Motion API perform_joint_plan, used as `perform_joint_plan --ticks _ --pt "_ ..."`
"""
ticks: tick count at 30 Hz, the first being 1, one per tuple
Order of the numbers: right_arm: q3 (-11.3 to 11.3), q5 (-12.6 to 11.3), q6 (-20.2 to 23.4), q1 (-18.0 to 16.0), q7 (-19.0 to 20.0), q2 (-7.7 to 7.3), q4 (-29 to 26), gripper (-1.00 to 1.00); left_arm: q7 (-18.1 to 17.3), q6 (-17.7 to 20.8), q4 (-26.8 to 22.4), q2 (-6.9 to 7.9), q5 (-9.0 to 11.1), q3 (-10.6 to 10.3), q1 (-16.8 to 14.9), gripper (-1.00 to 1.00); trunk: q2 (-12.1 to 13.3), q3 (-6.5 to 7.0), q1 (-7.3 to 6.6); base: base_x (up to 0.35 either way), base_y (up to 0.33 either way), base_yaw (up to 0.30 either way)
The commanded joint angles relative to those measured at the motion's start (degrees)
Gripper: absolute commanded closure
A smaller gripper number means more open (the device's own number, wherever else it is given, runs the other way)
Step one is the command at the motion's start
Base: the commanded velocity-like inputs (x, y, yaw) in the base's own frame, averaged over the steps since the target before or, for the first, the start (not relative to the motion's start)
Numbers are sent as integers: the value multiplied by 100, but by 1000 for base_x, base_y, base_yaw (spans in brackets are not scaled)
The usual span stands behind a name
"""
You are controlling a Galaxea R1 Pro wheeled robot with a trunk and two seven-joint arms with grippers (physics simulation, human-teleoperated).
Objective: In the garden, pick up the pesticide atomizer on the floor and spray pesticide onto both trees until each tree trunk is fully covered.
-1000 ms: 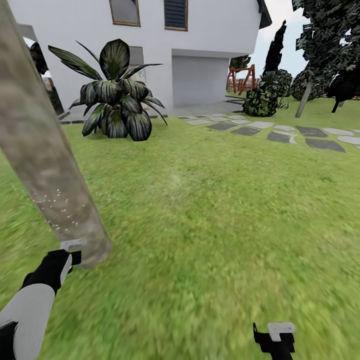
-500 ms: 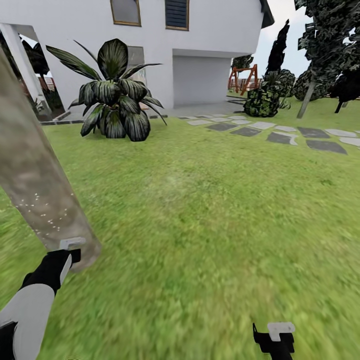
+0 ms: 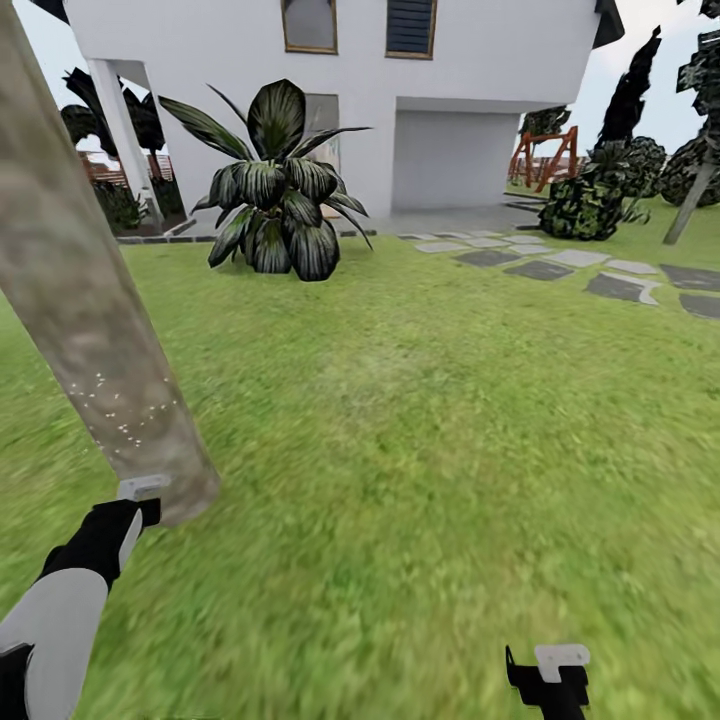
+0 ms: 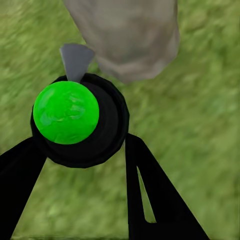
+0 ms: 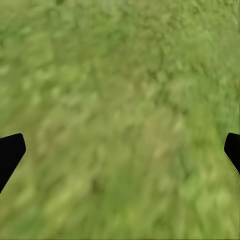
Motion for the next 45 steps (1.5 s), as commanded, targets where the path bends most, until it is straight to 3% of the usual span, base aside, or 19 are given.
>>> perform_joint_plan --ticks 1,14,21,26,32,37,45 --pt "-29 61 -14 -3 -28 0 7 -100 2 25 -7 -6 -16 14 -6 100 -2 -5 0 94 -263 277" --pt "-29 64 -14 -3 -28 1 7 -100 2 25 -7 0 -10 14 -6 100 -2 -5 0 91 -263 276" --pt "-29 61 -14 -3 -28 2 7 -100 2 27 -2 10 -15 16 -2 100 -2 -5 0 192 -226 51" --pt "-29 61 -14 -3 -28 0 7 -100 4 28 -21 149 -17 154 193 100 -2 -5 0 228 -182 6" --pt "-29 61 -17 -3 -28 0 7 -100 16 20 -13 180 -31 222 243 100 -2 -5 0 227 -188 235" --pt "-29 61 -15 -3 -28 0 7 -100 554 18 -7 131 8 208 249 100 -2 -5 0 226 -198 277" --pt "-29 61 -18 -3 -28 0 7 -100 540 16 -7 101 18 194 249 100 -2 -5 0 203 -209 234"
